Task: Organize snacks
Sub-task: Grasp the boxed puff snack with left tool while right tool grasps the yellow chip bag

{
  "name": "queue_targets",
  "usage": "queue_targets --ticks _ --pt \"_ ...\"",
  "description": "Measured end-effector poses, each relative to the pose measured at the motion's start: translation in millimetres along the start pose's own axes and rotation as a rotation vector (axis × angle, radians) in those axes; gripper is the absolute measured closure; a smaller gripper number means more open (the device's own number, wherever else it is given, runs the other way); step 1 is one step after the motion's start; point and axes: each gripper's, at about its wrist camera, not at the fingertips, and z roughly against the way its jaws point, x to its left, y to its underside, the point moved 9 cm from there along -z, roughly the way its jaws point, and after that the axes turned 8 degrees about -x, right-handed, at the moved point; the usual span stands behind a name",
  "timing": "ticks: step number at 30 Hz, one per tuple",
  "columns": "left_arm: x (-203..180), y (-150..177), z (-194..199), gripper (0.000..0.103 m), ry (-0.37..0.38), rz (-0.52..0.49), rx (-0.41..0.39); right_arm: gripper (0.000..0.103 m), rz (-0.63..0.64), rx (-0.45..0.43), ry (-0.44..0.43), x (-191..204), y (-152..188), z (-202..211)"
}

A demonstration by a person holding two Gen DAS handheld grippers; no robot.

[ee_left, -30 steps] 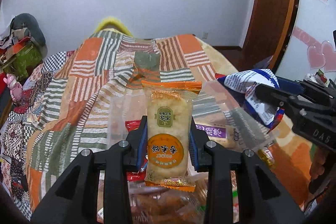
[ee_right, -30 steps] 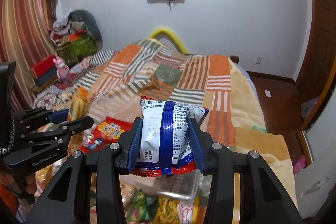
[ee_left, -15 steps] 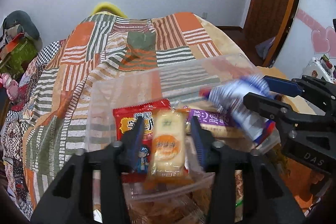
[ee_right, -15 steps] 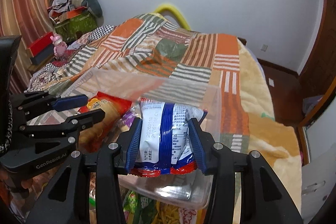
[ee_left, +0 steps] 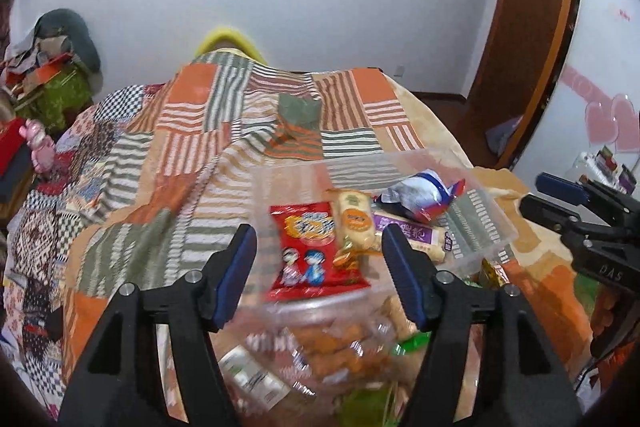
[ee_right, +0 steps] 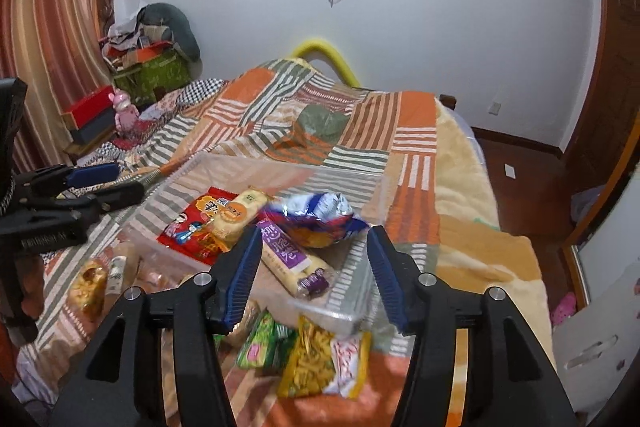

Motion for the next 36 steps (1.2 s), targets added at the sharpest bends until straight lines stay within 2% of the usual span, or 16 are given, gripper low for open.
queue_targets --ticks 7,13,16,18,21,27,34,36 --pt "43 27 31 0.035 -0.086 0.001 0.02 0.052 0.0 0.028 0.027 -9 21 17" --pt "80 82 33 0.035 -0.15 0.017 0.121 0.051 -0.015 0.073 0.044 -16 45 17" --pt "90 107 32 0.035 -0.157 0.053 0.166 0.041 -0.037 0.087 0.052 -17 59 18" --pt "96 126 28 0.035 -0.154 0.082 0.201 0.029 -0.054 0.099 0.052 -19 66 16" --pt "98 149 24 0.035 -0.148 0.103 0.243 0.025 -0.072 0.118 0.037 -18 74 13" --pt "99 170 14 0.035 -0.158 0.106 0.268 0.024 -0.075 0.185 0.018 -16 81 -10" --pt "99 171 6 0.035 -0.176 0.081 0.247 0.025 -0.092 0.241 0.038 -21 100 -31" --pt "97 171 4 0.04 -0.18 0.074 0.245 0.028 -0.128 0.246 0.026 -26 102 -31"
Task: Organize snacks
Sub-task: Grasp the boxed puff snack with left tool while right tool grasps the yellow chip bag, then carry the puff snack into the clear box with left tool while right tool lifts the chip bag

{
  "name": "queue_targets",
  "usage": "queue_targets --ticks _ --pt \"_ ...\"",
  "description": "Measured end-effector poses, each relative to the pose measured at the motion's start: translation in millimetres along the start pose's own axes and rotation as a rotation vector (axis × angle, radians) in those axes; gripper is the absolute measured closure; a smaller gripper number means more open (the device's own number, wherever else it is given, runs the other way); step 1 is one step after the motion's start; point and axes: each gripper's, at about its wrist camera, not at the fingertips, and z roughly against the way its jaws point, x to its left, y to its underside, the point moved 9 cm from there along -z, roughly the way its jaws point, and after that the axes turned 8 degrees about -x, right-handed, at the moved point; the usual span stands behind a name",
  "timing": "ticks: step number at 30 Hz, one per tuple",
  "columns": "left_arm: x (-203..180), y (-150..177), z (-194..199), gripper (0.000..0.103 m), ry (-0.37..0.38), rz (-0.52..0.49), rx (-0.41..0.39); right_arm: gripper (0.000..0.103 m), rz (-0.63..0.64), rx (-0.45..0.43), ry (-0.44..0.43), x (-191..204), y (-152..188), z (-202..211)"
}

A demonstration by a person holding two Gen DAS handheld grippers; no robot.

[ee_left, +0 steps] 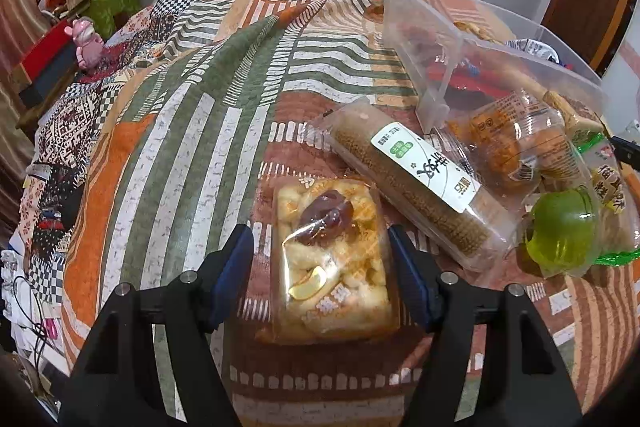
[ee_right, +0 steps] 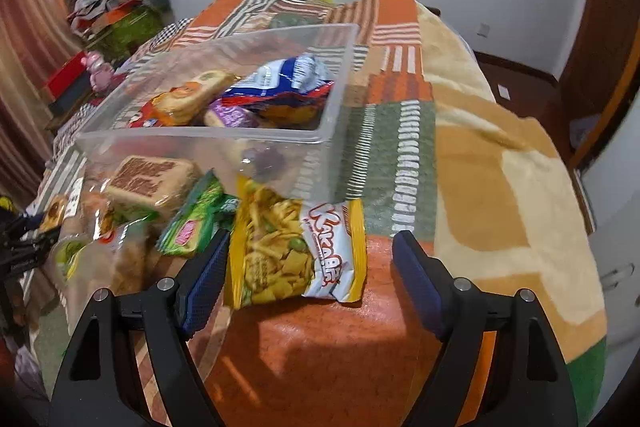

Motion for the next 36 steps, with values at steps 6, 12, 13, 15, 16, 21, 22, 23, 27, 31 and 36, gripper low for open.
queue_targets --ticks 6,12,13,15,16,21,22,23,27,31,36 --pt "-2 0 0 0.058 0.019 0.006 -0.014 0.049 -0.006 0.011 -0.007 -3 3 1" --pt "-3 0 11 0.059 0.012 0.003 -0.028 0.065 0.005 -0.009 0.003 -3 3 10" --pt "-3 0 13 0.059 0.011 0.004 -0.032 0.067 0.008 -0.013 0.004 -2 3 13" --pt "-2 -4 21 0.059 0.009 0.005 -0.048 0.071 0.015 -0.02 0.01 -2 4 18" --pt "-2 -6 26 0.059 0.008 0.006 -0.058 0.073 0.016 -0.024 0.008 -1 4 22" --pt "-4 -22 45 0.059 0.008 0.007 -0.107 0.091 0.026 -0.059 0.0 1 -3 41" --pt "-6 -27 49 0.059 0.01 0.008 -0.12 0.092 0.031 -0.069 0.0 2 -4 46" --pt "-7 -30 52 0.059 0.012 0.01 -0.128 0.093 0.033 -0.077 -0.003 2 -5 50" --pt "-18 -48 65 0.059 0.035 0.009 -0.171 0.099 0.036 -0.114 -0.018 7 -14 65" --pt "-32 -65 74 0.059 0.062 -0.002 -0.211 0.1 0.045 -0.168 -0.033 14 -30 78" --pt "-49 -82 80 0.059 0.098 -0.007 -0.244 0.1 0.079 -0.173 -0.074 27 -36 80"
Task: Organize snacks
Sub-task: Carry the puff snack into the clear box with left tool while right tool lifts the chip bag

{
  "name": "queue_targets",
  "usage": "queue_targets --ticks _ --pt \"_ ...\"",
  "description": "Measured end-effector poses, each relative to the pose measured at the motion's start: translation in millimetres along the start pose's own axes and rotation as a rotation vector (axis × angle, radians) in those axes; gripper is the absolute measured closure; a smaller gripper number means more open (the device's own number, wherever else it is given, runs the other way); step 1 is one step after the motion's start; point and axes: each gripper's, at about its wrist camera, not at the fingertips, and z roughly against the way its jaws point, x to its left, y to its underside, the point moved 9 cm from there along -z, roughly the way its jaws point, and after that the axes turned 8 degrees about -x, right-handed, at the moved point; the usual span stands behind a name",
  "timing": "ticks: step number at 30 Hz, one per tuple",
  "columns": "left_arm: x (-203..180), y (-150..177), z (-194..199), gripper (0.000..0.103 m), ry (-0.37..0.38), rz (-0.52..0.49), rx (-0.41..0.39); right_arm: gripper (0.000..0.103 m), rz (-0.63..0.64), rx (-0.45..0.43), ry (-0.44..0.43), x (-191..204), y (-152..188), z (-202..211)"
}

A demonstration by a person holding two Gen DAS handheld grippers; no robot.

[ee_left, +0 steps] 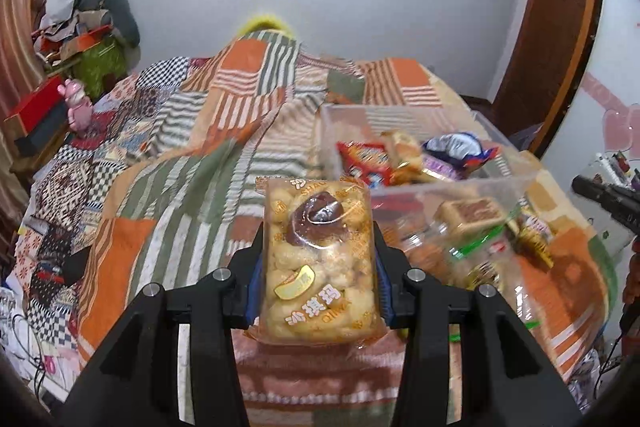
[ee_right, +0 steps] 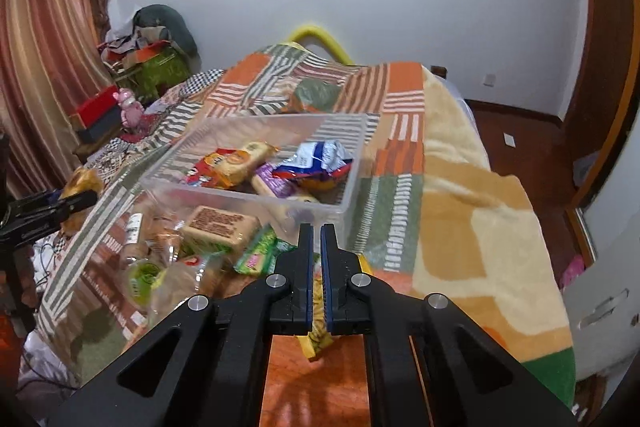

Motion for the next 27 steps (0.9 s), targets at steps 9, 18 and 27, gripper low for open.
queue_targets --ticks 9,18,27 --pt "-21 3 -3 0.059 0.041 -0.025 0.013 0.04 -0.097 0.147 0.068 -32 48 -40" --pt "-15 9 -9 0.059 0.034 -0.008 0.033 0.062 -0.1 0.204 0.034 -32 68 -61" --pt "-24 -1 -6 0.059 0.051 -0.013 0.009 0.082 -0.088 0.138 0.039 -33 56 -36"
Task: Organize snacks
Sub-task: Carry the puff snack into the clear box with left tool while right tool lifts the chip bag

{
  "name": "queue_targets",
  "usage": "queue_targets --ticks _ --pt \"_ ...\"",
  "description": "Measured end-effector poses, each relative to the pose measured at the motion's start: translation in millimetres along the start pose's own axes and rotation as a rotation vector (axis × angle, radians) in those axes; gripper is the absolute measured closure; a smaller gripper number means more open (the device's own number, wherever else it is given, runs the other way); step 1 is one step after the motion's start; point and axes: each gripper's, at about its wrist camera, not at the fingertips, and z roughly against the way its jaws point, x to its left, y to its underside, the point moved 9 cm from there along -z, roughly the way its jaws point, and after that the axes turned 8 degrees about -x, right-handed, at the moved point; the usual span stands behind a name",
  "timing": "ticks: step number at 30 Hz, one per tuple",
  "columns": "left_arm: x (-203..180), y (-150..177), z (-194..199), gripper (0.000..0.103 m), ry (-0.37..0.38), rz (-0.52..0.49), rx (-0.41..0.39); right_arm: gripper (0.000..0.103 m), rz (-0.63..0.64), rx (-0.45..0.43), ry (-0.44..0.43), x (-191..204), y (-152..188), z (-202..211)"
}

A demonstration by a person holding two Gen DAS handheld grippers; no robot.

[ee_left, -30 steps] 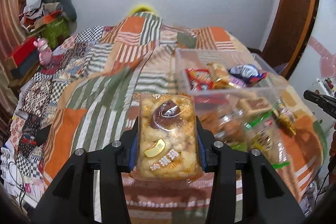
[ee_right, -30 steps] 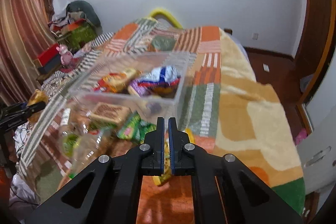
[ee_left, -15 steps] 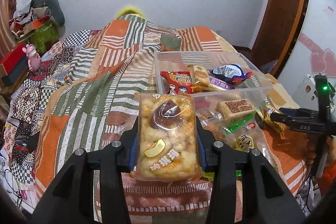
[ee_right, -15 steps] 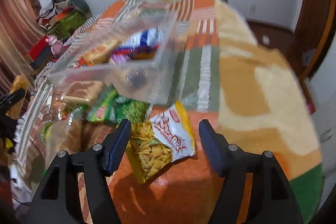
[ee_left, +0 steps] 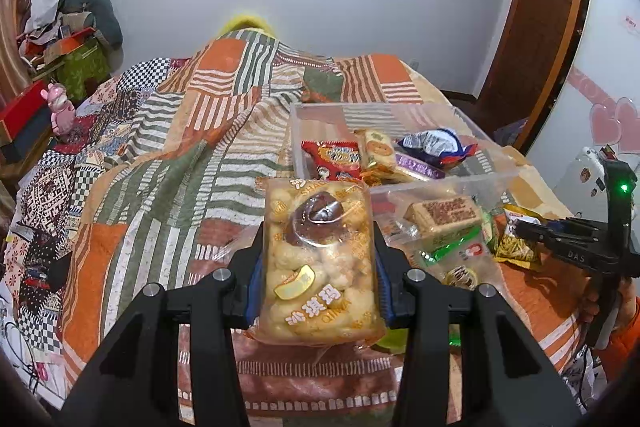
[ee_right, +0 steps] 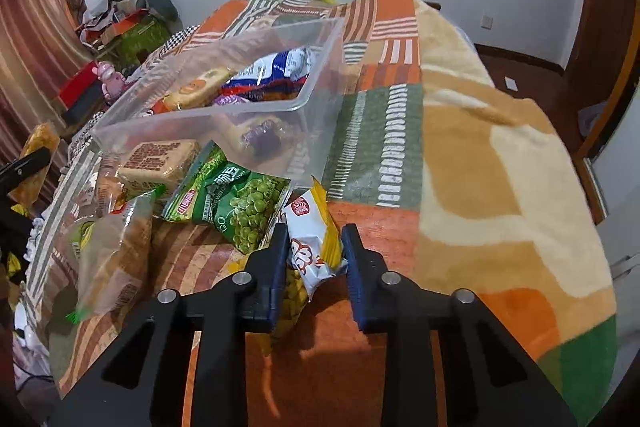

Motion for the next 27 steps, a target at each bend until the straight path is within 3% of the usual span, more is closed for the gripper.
queue_targets --ticks 11,17,27 --pt "-15 -46 -10 0.059 0.02 -0.008 -0.062 0.082 0.017 -0.16 0.005 -1 -56 38" --pt "-26 -58 -34 0.059 0.022 -0.022 -0.054 0.082 0.036 -0.234 -0.007 17 -91 32" --pt "-37 -44 -97 0.059 0.044 -0.033 0.067 0.082 0.087 -0.168 0.013 35 -102 -35"
